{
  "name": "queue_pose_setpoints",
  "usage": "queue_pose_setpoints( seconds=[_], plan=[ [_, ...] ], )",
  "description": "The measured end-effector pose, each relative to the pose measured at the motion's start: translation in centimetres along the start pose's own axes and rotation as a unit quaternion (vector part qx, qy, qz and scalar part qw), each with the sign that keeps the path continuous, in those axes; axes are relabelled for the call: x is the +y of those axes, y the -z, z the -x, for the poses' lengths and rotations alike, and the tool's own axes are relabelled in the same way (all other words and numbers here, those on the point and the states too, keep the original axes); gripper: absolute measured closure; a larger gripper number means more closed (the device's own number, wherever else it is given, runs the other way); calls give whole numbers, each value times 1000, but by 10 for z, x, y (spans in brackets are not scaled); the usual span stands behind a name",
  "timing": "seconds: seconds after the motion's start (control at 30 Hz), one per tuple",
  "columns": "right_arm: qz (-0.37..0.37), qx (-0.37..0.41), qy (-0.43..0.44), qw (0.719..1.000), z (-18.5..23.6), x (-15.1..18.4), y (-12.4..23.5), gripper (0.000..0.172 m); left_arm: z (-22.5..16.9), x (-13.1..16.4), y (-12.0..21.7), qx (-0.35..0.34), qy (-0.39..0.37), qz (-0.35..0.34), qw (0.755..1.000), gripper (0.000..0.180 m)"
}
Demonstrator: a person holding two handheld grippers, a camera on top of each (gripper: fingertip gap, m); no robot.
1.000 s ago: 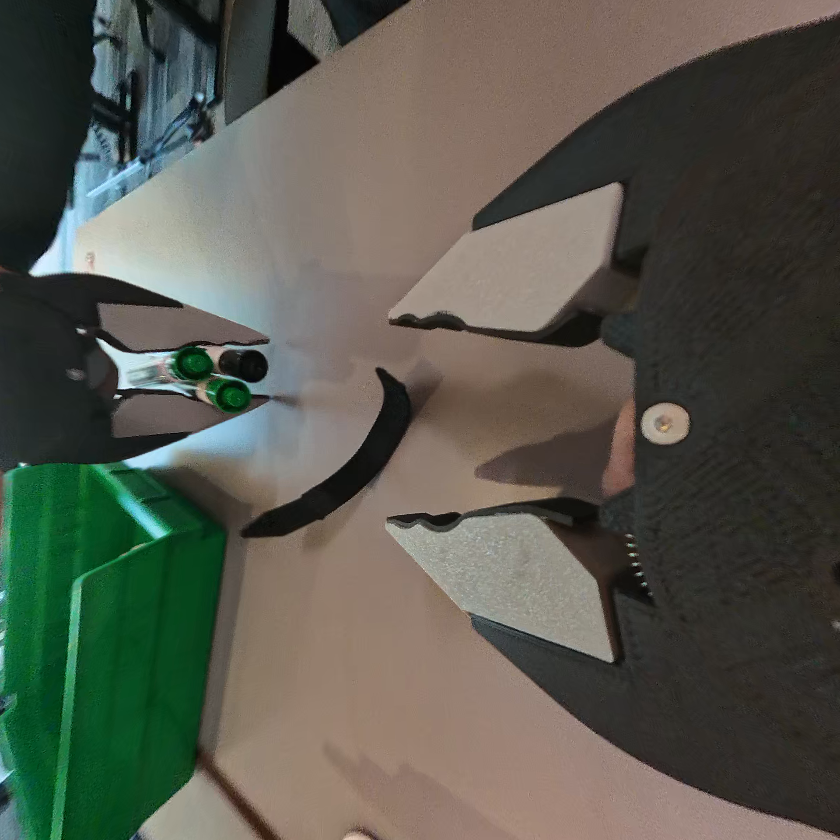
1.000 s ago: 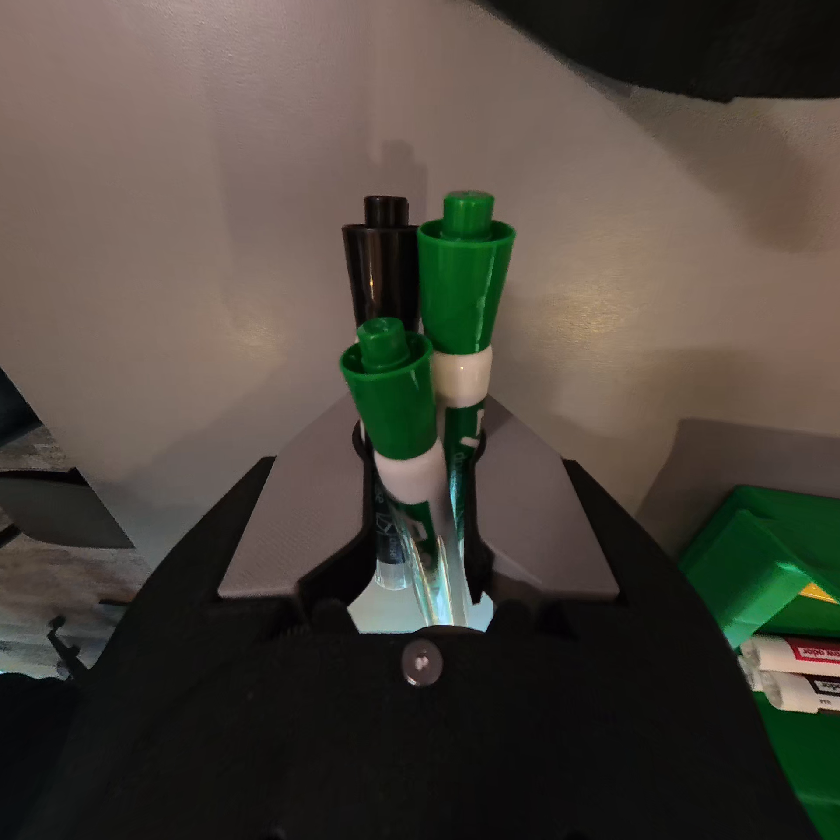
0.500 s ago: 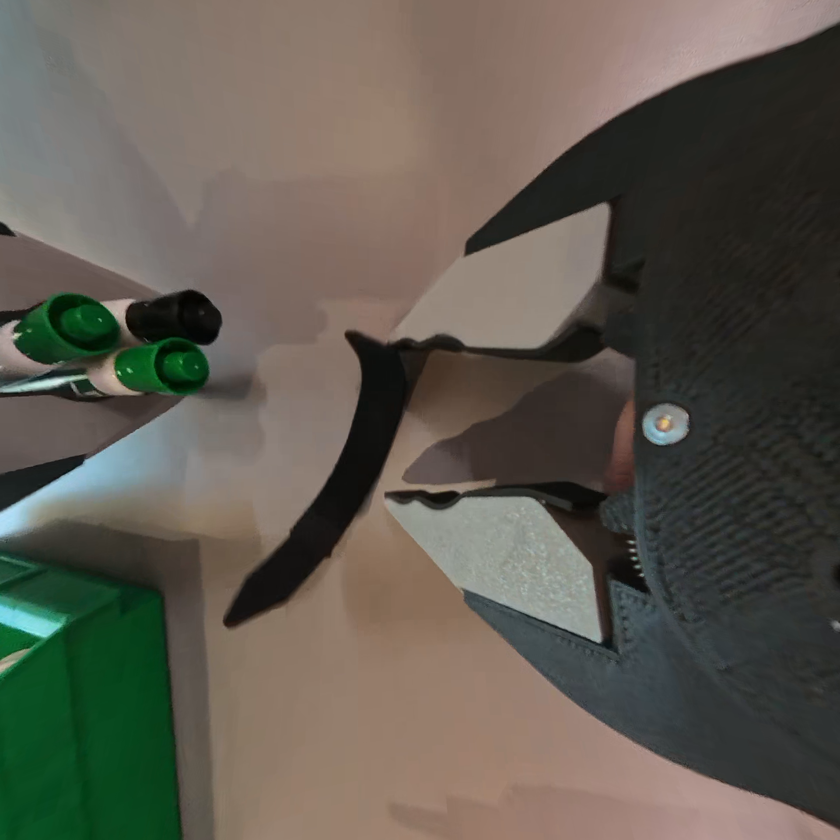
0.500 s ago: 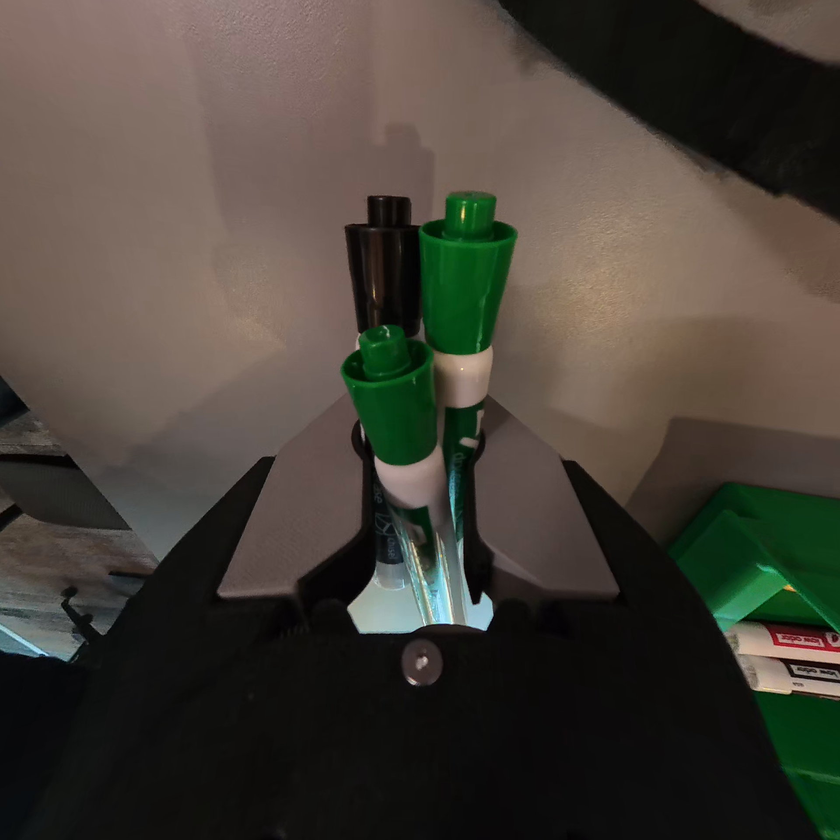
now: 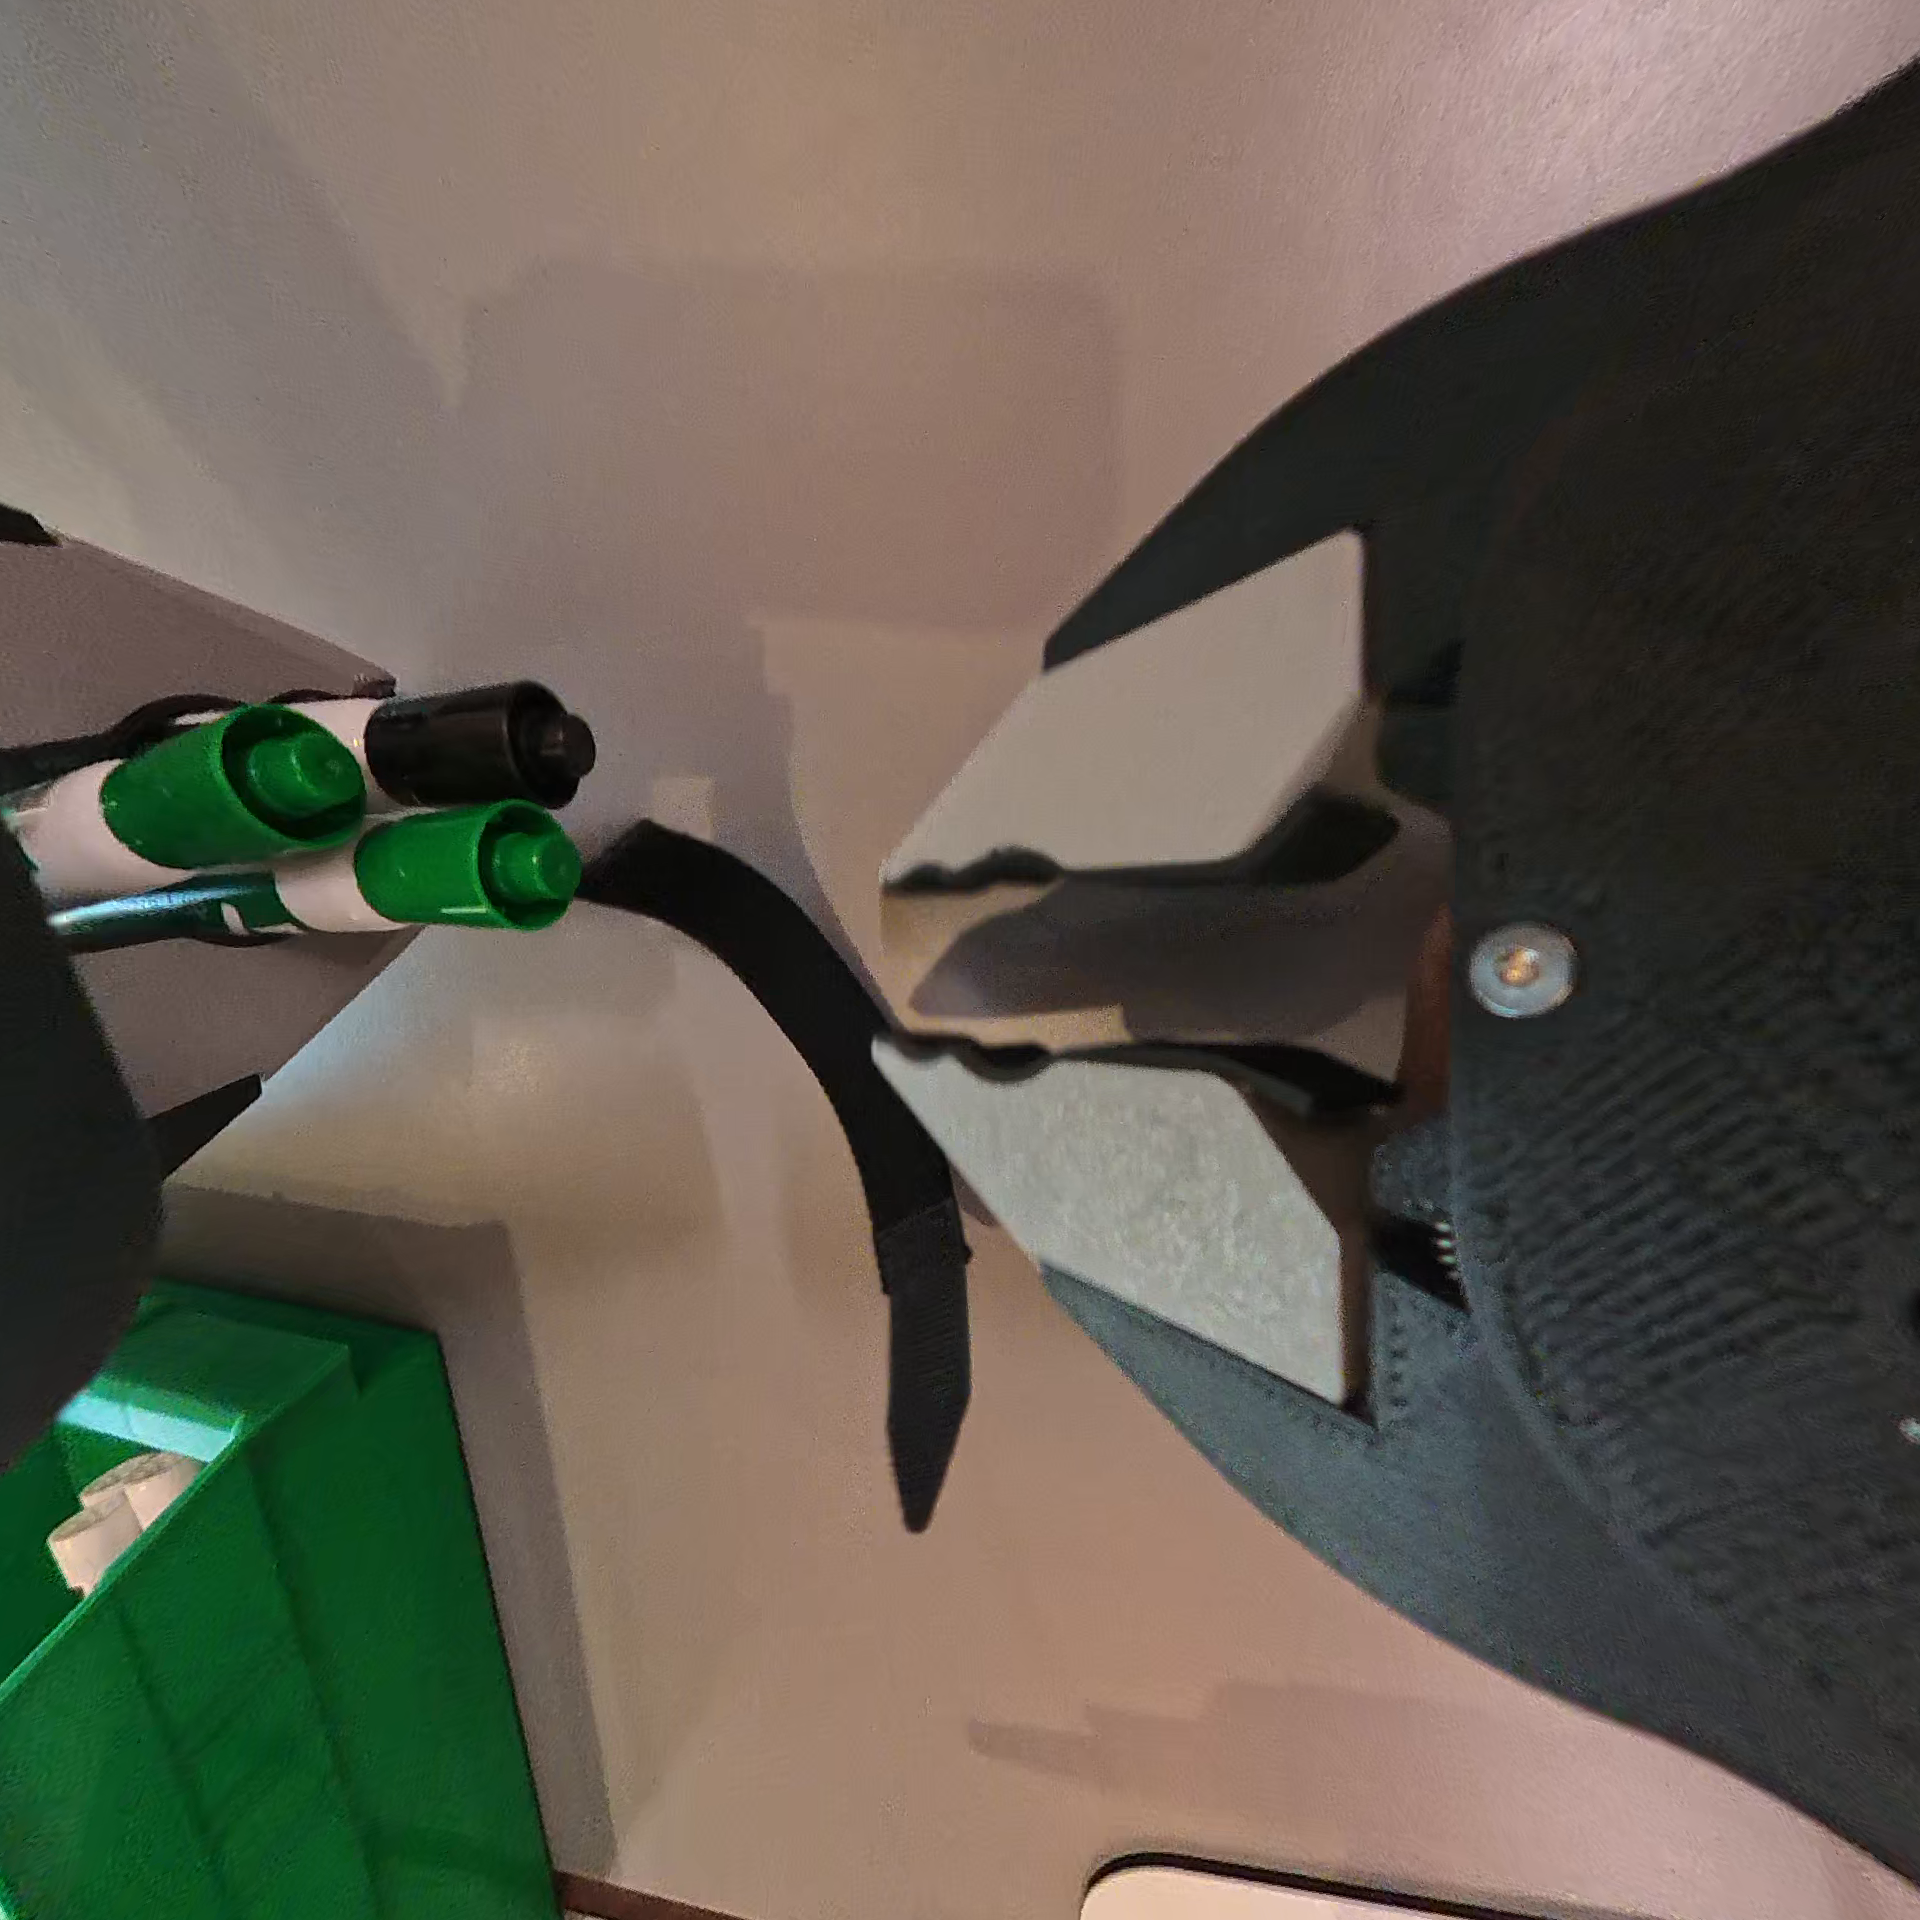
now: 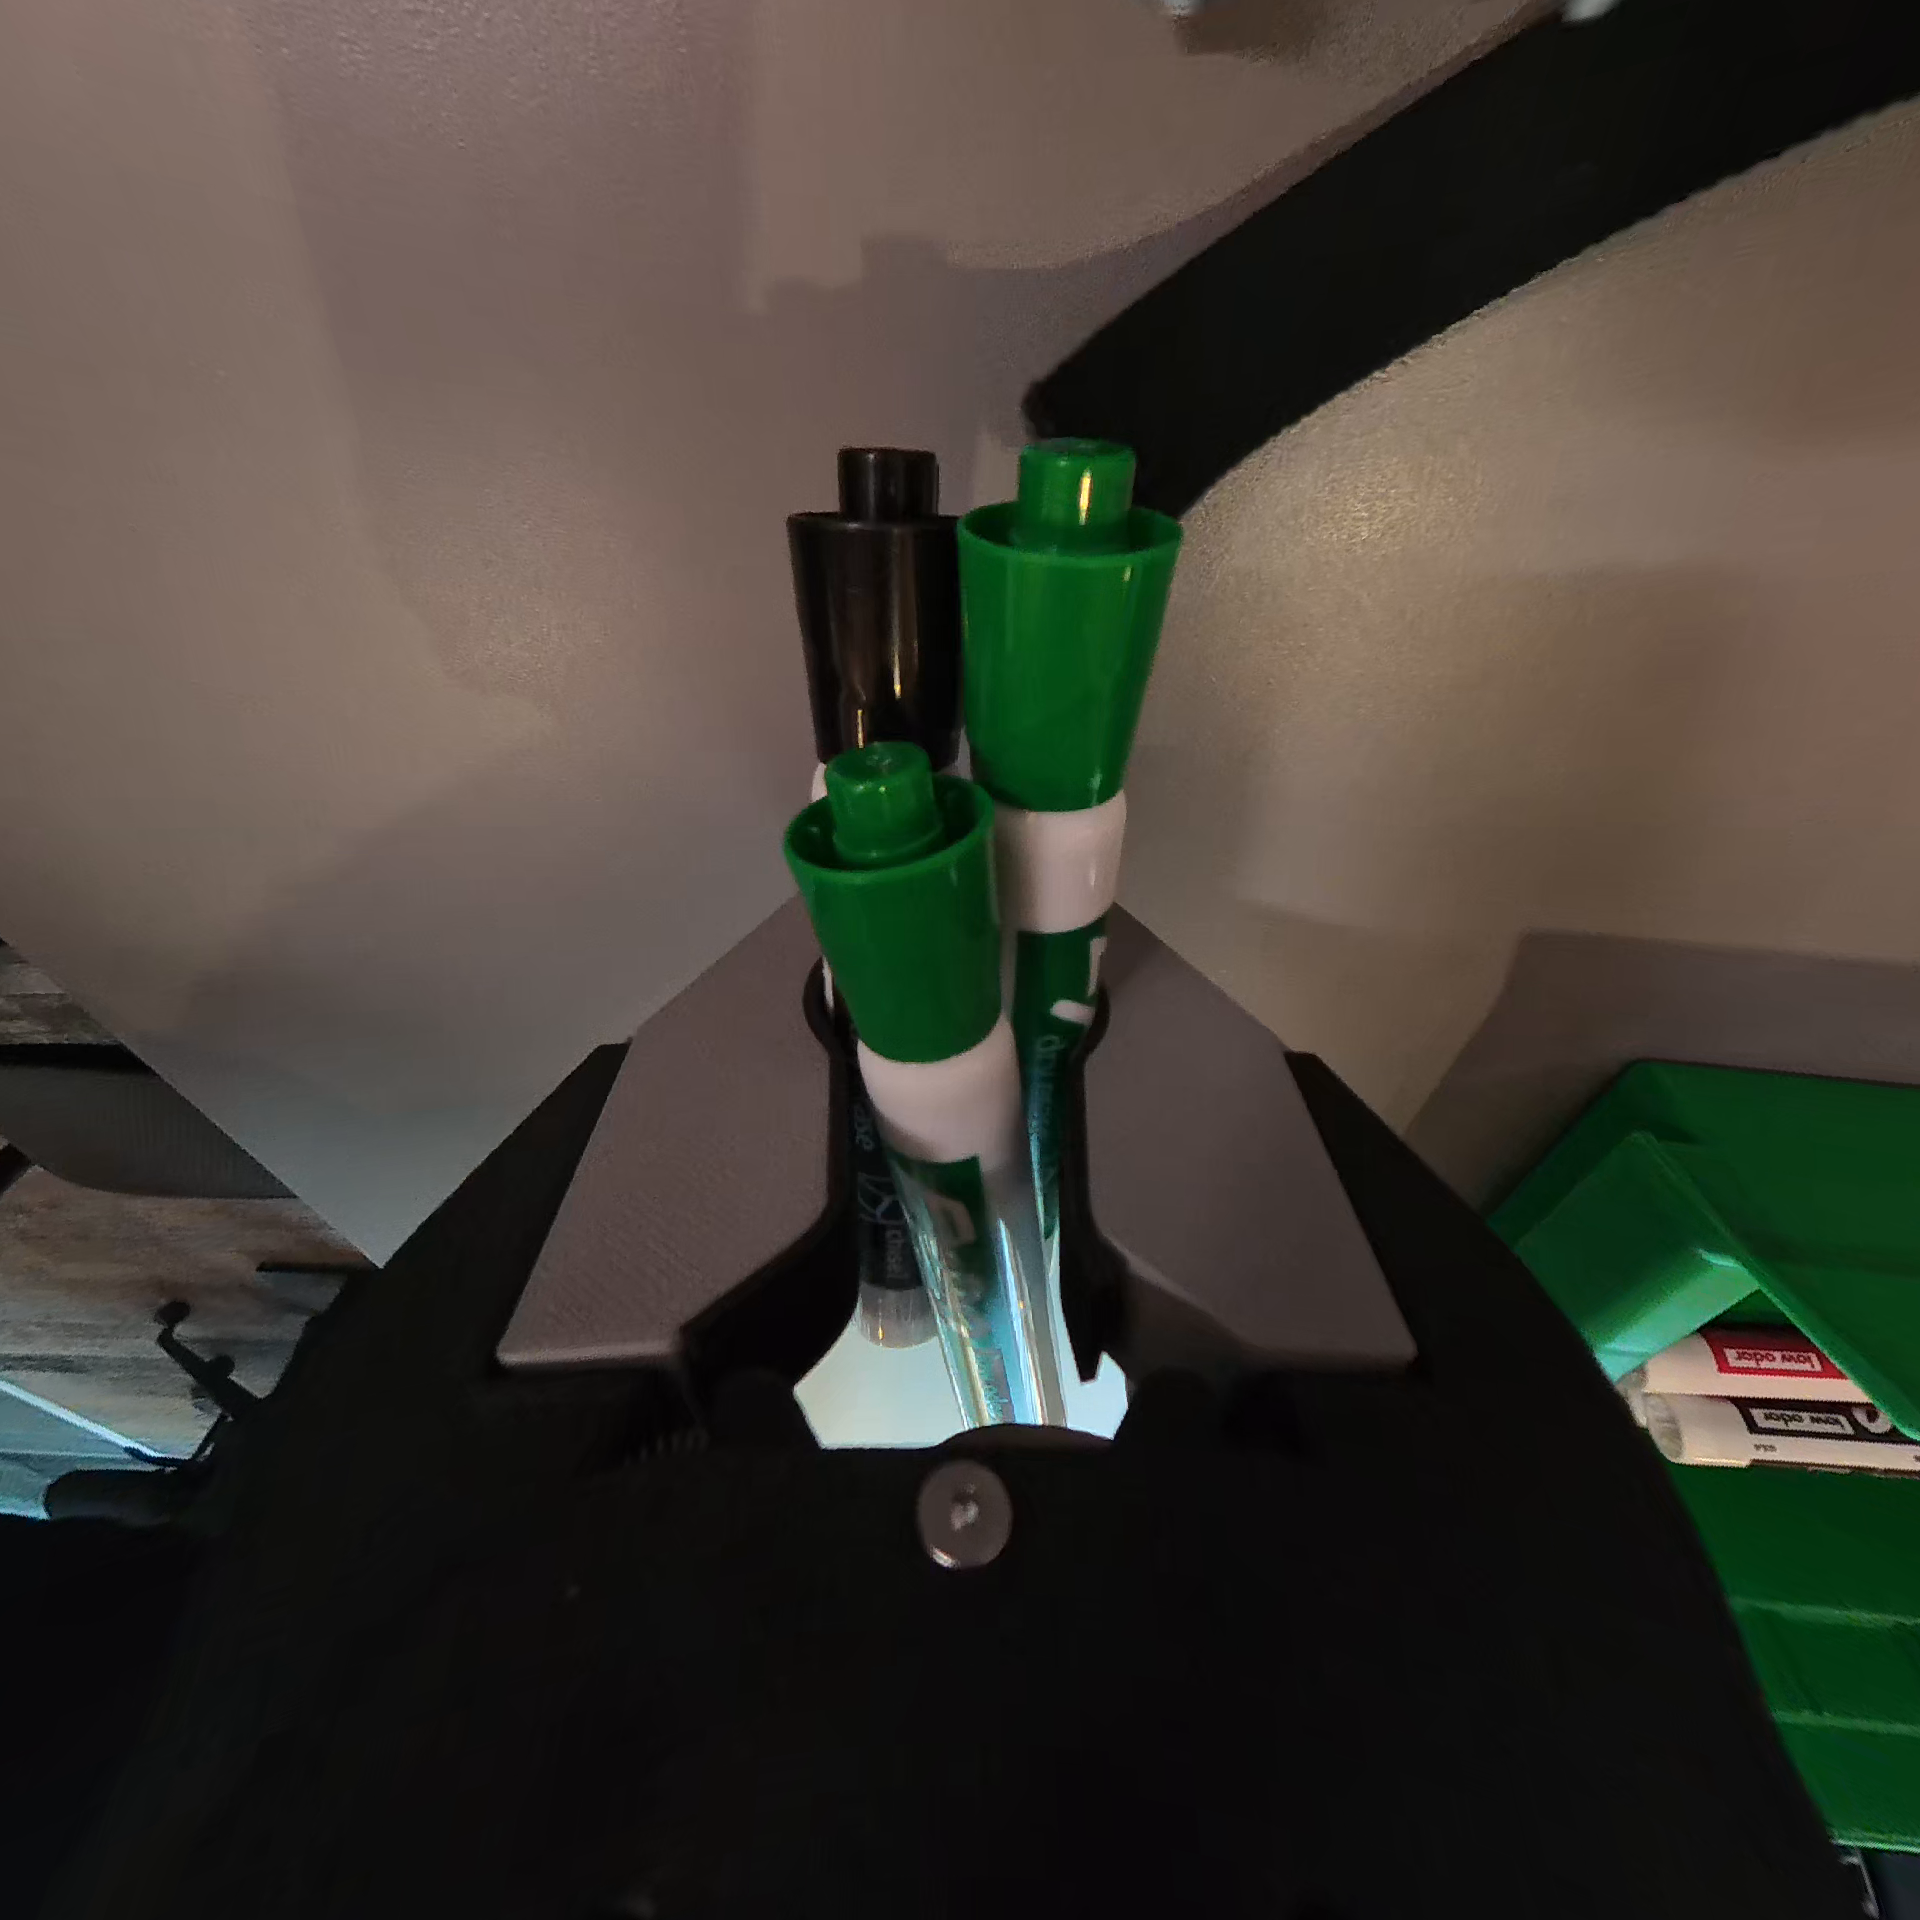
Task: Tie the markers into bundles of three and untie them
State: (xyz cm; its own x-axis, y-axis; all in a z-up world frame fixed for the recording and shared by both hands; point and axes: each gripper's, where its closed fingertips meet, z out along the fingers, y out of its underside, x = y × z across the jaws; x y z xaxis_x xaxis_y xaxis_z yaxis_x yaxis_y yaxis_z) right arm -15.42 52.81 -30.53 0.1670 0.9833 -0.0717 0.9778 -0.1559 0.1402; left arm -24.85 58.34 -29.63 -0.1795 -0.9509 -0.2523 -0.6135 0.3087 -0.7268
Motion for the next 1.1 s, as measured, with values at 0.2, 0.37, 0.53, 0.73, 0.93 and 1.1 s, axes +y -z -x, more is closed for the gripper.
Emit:
queue_pose_setpoints(
  seconds=[0.2, 0.37, 0.53, 0.73, 0.93, 1.1],
  plan=[
    [-3, -2, -10, 1000, 0, 0, 0, 134, 4, -11, 5, -52, -25, -32, 998, 110],
    [26, 8, -18, 999, -7, 14, -2, 134, 22, -12, 0, -138, -50, -15, 989, 119],
    [10, 0, -31, 999, -8, 23, -3, 135, 32, -8, -8, -175, -77, 14, 981, 146],
    [-10, -9, -36, 999, -8, 26, -3, 135, 32, 1, 0, -149, -90, 28, 984, 146],
    [13, 0, -25, 1000, -8, 26, -3, 135, 37, 5, 25, -139, -77, 17, 987, 130],
    [31, 7, -19, 999, -8, 26, -3, 135, 45, 0, 22, -178, -139, 19, 974, 134]
  ],
)
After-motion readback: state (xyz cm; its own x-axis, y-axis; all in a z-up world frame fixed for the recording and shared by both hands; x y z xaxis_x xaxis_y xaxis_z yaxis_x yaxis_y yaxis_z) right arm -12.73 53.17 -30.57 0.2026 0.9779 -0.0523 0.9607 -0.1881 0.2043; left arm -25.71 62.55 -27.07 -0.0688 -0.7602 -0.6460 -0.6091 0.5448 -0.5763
